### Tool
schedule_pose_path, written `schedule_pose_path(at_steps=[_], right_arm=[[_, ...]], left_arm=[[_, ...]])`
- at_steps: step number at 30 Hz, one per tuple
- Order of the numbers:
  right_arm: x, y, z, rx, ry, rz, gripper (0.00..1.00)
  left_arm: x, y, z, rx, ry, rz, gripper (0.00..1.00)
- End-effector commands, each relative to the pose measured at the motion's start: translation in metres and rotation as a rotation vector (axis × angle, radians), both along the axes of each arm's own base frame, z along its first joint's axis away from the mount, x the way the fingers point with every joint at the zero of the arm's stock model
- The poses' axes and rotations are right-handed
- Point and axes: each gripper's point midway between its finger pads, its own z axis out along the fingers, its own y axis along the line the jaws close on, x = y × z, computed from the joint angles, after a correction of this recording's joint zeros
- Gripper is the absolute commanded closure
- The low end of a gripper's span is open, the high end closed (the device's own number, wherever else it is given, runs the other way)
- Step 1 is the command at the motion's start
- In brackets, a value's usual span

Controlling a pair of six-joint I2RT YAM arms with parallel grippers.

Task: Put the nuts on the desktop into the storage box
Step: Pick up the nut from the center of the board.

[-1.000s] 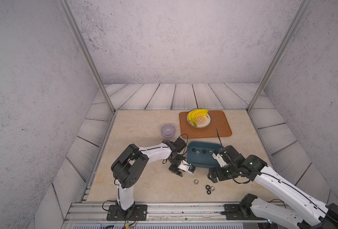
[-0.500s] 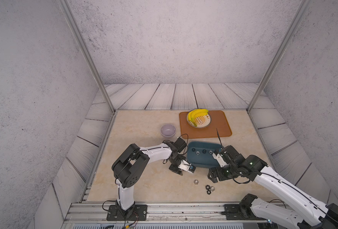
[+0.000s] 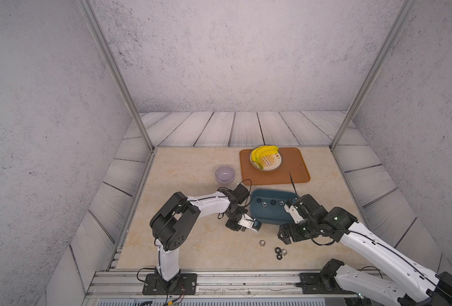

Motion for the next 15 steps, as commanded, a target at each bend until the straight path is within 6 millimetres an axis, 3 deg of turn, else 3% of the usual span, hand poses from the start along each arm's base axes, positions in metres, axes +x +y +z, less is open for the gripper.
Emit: schedule_pose_path(at_steps=[1,4,8,15], right_arm=[[0.002,-0.004,0.007,-0.008,-0.031,-0.016,0.01],[0.008,-0.009,0.016,-0.012,-0.082,-0.04,0.01],[0.014,0.0,0.037,0.096,-0.18,-0.041,0.01],[0.017,0.019,0.096,0.391,-0.477,0.033,0.01]], left_arm=[[-0.009,0.005,0.02,0.01,0.032,0.009,0.85],[-0.015,0.006,0.035,0.015,0.071,0.028,0.88],[-0.024,0.003,0.066,-0.018,0.14,0.083,0.87],[-0.048,-0.006,0.138,-0.111,0.335,0.19,0.87]])
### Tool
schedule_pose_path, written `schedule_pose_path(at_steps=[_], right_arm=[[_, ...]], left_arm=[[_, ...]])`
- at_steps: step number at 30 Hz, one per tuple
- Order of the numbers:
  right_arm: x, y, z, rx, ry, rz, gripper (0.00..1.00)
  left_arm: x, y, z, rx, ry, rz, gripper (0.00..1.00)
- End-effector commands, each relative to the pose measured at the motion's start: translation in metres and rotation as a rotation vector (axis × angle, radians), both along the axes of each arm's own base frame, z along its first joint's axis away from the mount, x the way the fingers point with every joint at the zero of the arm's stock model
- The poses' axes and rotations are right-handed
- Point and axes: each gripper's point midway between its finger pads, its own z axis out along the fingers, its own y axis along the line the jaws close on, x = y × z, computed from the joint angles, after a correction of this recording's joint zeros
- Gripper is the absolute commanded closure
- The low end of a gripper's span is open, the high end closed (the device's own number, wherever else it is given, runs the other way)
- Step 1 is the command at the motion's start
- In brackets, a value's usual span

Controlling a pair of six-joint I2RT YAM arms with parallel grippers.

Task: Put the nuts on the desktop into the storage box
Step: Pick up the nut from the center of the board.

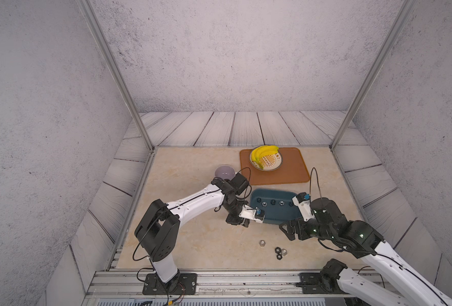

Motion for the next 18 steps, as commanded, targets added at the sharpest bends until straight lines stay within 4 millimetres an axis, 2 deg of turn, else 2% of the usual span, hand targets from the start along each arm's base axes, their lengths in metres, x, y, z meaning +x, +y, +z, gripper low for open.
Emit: schedule_pose_path(at_steps=[1,3,6,12,18], right_arm=[[0.0,0.016,0.039,0.156,-0.21,0.1,0.01],[-0.005,0.021,0.064,0.221,-0.345,0.166,0.01],[-0.011,0.026,0.086,0.241,-0.468,0.252,0.01],[-0.008,0.039,0.097,0.173,-0.637,0.388,0.06],[-0.007,0.059,0.113,0.183,-0.879,0.529,0.12]], left_arm=[[-0.028,0.003,0.039,-0.027,0.215,0.076,0.87],[-0.027,0.0,0.058,-0.068,0.293,0.144,0.87],[-0.02,-0.008,0.083,-0.115,0.424,0.286,0.87],[-0.018,-0.018,0.128,-0.212,0.62,0.378,0.87],[-0.009,-0.024,0.157,-0.29,0.79,0.43,0.86]])
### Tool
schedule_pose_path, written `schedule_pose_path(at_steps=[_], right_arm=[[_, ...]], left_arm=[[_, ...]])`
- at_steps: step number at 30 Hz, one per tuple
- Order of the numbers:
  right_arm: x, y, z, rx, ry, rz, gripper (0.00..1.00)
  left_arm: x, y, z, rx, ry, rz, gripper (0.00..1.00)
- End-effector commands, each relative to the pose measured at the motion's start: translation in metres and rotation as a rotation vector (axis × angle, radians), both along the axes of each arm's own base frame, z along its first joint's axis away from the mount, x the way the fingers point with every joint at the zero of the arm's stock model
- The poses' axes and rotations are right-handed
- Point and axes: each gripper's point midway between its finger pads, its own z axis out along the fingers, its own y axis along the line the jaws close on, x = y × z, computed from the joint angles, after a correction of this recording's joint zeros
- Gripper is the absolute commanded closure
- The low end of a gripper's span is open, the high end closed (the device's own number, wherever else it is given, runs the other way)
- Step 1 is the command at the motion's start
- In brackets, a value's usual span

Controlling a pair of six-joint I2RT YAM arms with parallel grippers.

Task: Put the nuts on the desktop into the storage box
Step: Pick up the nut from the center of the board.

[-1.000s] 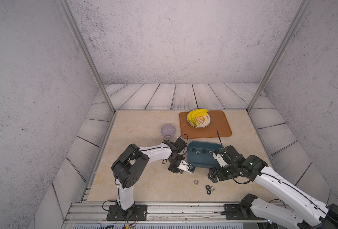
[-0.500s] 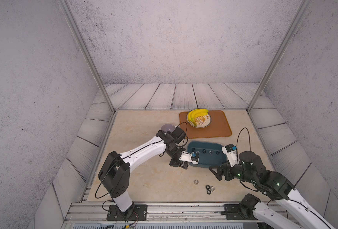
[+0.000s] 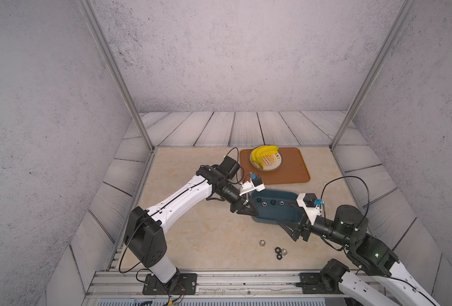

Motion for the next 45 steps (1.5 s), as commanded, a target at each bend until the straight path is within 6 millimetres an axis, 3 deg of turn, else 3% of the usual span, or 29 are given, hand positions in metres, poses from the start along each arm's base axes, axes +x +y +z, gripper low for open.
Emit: schedule_pose_path(at_steps=[1,7,15,23,31,37,41,45], right_arm=[[-0.002,0.014,0.023,0.021,-0.235,0.098,0.12],[0.013,0.03,0.014,-0.045,-0.306,0.129,0.21],[0.025,0.053,0.001,-0.115,-0.357,0.151,0.34],[0.033,0.065,0.005,-0.115,-0.388,0.143,0.38],[0.044,0.075,-0.005,-0.216,-0.385,0.121,0.51],[0.046,0.076,-0.003,-0.225,-0.395,0.107,0.7],[0.048,0.074,-0.008,-0.252,-0.391,0.101,0.9],[0.054,0.072,-0.018,-0.297,-0.357,0.075,0.94]], left_arm=[[0.001,-0.003,0.038,-0.095,0.127,0.032,0.87],[0.007,-0.001,0.049,-0.143,0.214,0.054,0.87],[0.015,-0.001,0.045,-0.148,0.264,0.077,0.87],[0.019,0.0,0.038,-0.128,0.285,0.111,0.87],[0.021,0.0,0.033,-0.114,0.292,0.128,0.86],[0.022,0.001,0.031,-0.11,0.297,0.136,0.86],[0.022,0.001,0.032,-0.113,0.302,0.139,0.84],[0.025,0.003,0.032,-0.117,0.301,0.147,0.79]])
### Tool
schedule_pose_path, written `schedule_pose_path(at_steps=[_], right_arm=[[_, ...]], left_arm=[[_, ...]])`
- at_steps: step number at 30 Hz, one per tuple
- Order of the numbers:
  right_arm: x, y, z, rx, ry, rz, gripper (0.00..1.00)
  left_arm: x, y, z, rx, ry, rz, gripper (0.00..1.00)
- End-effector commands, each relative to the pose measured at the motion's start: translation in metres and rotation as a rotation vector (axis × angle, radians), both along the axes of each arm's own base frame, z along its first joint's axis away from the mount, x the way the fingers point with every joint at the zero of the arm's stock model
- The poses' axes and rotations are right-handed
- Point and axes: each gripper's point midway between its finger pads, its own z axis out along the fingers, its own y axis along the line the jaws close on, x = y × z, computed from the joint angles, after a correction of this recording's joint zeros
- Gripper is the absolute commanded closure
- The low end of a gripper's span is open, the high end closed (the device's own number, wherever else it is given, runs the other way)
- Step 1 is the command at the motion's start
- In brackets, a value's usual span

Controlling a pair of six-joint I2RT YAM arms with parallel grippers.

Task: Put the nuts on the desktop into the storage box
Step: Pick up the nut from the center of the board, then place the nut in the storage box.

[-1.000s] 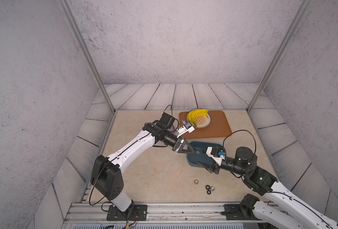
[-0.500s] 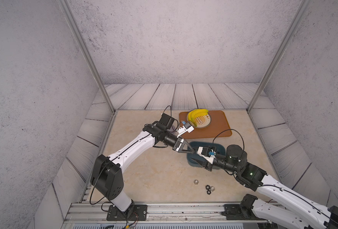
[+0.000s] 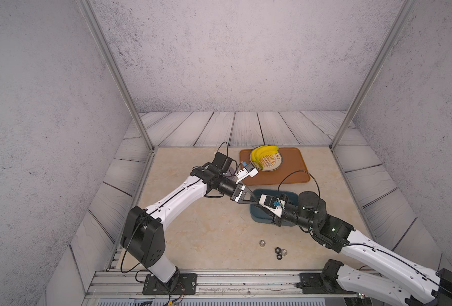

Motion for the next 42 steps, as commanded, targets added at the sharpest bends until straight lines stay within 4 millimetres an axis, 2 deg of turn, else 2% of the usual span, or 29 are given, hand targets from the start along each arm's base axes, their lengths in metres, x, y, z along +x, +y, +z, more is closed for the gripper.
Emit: schedule_pose_path(at_steps=[1,4,9,13,23,32,38,42], right_arm=[[0.008,-0.003,-0.002,-0.034,0.012,-0.05,0.94],[0.015,-0.005,-0.009,-0.052,0.057,-0.095,0.96],[0.026,-0.009,-0.022,-0.069,0.112,-0.174,0.97],[0.035,-0.015,-0.041,-0.125,0.157,-0.246,0.98],[0.067,-0.034,-0.099,-0.263,0.415,-0.495,1.0],[0.109,-0.072,-0.153,-0.227,0.657,-0.782,1.0],[0.131,-0.089,-0.18,-0.206,0.713,-0.91,0.97],[0.14,-0.088,-0.193,-0.208,0.719,-0.923,0.97]], left_arm=[[-0.002,0.006,0.01,-0.03,-0.013,0.002,0.78],[0.002,0.011,0.01,-0.033,-0.016,0.019,0.67],[0.016,0.024,0.01,-0.034,-0.024,0.074,0.39],[0.025,0.036,0.007,-0.027,-0.048,0.123,0.31],[0.053,0.079,-0.019,0.05,-0.208,0.245,0.29],[0.062,0.12,-0.057,0.181,-0.385,0.293,0.29],[0.066,0.143,-0.084,0.277,-0.445,0.325,0.28],[0.069,0.156,-0.097,0.295,-0.435,0.368,0.29]])
